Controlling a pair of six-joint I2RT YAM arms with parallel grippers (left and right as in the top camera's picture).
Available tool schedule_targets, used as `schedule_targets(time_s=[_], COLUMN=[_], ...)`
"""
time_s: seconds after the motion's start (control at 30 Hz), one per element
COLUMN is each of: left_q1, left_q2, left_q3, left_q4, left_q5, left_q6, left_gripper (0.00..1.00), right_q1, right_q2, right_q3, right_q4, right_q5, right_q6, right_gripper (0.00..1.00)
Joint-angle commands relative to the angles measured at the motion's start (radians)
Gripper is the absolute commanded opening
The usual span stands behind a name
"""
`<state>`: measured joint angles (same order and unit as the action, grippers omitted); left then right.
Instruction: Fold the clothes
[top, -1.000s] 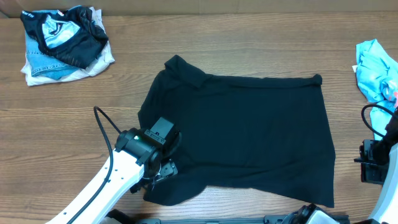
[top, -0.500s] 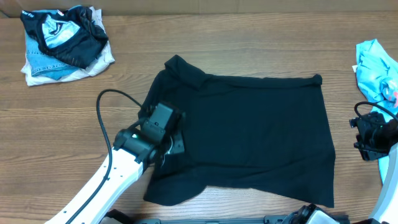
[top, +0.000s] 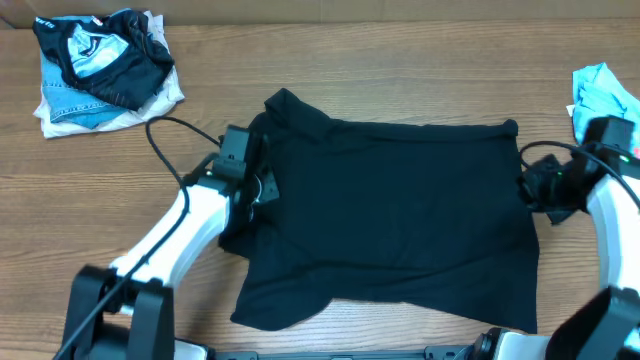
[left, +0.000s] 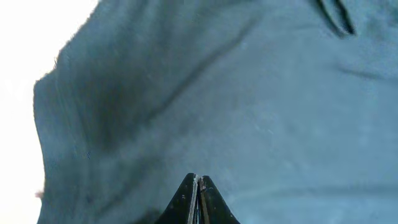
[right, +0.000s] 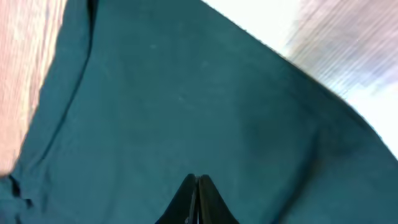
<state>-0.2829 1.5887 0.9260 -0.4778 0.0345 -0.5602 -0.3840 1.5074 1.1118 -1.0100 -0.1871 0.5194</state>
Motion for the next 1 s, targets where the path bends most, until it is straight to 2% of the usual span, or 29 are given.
schedule_targets(time_s=[0.0, 0.6, 0.97], left_q1=[0.032, 0.106, 0.107], left_q2=[0.061, 0.229, 0.231], left_q3=[0.072, 0.097, 0.098], left_q4=[0.007, 0.05, 0.068], left_q5=[0.014, 0.007, -0.014], left_q6=[0.045, 0.045, 0.06], left_gripper=[0.04, 0.04, 0.07], right_q1=[0.04, 0.116, 0.116], right_q2=[0.058, 0.287, 0.291], right_q3=[0.0, 0.0, 0.0], right_q4=[0.029, 0.19, 0.247], right_q5=[-0.005, -0.017, -0.017], right_q6=[-0.004, -0.03, -0.026], right_gripper=[0.04, 0.04, 0.04])
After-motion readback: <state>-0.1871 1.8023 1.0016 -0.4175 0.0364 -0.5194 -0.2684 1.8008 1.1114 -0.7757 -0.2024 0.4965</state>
